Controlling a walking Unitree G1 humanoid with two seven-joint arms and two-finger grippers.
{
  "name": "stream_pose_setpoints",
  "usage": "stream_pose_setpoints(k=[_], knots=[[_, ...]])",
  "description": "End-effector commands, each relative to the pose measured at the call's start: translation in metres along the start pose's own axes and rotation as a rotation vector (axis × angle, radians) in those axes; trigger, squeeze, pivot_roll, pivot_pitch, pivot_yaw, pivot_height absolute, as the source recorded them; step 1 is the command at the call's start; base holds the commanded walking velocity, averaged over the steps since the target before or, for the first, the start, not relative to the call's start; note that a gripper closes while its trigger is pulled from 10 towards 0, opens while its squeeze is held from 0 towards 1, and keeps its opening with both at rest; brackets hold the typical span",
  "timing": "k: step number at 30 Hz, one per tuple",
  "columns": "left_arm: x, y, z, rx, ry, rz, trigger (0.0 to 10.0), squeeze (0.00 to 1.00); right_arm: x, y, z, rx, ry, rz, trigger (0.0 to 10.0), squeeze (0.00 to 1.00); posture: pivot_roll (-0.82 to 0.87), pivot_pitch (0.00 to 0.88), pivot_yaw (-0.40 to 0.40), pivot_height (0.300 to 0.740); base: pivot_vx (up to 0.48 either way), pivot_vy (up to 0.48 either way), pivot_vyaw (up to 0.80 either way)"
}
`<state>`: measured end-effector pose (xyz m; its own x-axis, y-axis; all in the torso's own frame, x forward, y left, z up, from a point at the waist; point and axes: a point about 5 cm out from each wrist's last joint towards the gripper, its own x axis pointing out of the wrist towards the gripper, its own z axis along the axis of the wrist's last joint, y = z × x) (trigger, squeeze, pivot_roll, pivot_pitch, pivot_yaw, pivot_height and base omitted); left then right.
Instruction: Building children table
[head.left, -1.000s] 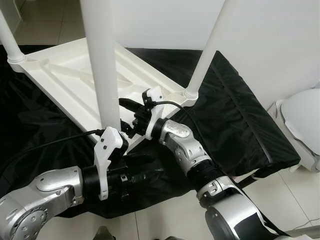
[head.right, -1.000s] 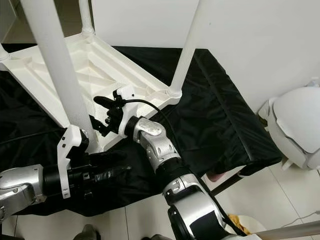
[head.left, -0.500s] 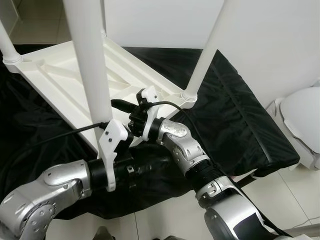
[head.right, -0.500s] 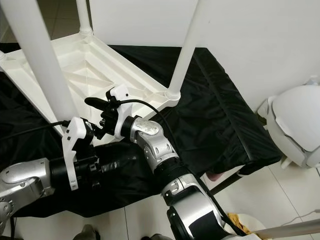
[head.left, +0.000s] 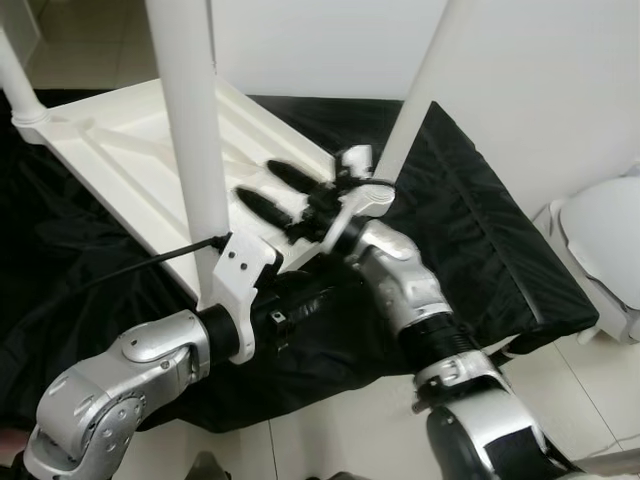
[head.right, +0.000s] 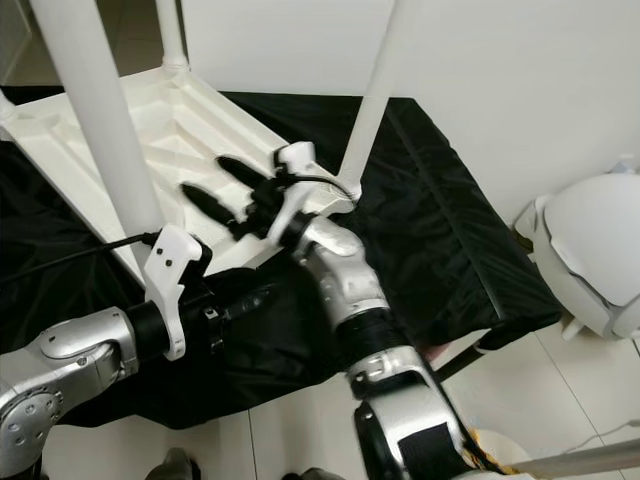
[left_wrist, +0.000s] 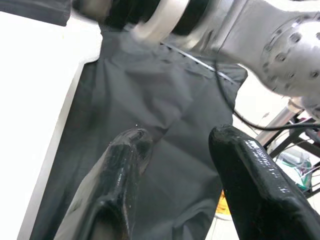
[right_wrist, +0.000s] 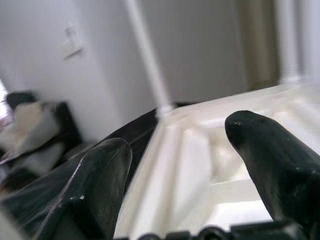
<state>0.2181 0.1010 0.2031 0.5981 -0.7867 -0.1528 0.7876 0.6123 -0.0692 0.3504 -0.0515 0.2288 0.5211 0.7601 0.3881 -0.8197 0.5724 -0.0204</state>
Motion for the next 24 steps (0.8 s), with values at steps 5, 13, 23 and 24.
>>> stream_pose_setpoints(k=[5,13,23,24], knots=[[-0.002,0.01,-0.009,-0.015,0.058,0.077,10.0,0.0,-0.019,-0.018,0.008,-0.001,-0.025,-0.084,10.0,0.0,0.09,0.104,-0.134,0.74,0.0,0.0,0.0],[-0.027,0.044,-0.016,0.023,0.123,0.257,10.0,0.0,-0.041,-0.028,0.013,-0.051,0.017,-0.09,10.0,0.0,0.1,0.099,-0.13,0.74,0.0,0.0,0.0],[-0.04,0.076,-0.012,0.04,0.116,0.457,10.0,0.0,-0.066,-0.029,0.006,-0.06,0.066,-0.152,10.0,0.0,0.09,0.09,-0.119,0.74,0.0,0.0,0.0],[-0.041,0.077,-0.011,0.042,0.118,0.457,10.0,0.0,-0.069,-0.029,0.005,-0.06,0.074,-0.158,10.0,0.0,0.09,0.089,-0.116,0.74,0.0,0.0,0.0]])
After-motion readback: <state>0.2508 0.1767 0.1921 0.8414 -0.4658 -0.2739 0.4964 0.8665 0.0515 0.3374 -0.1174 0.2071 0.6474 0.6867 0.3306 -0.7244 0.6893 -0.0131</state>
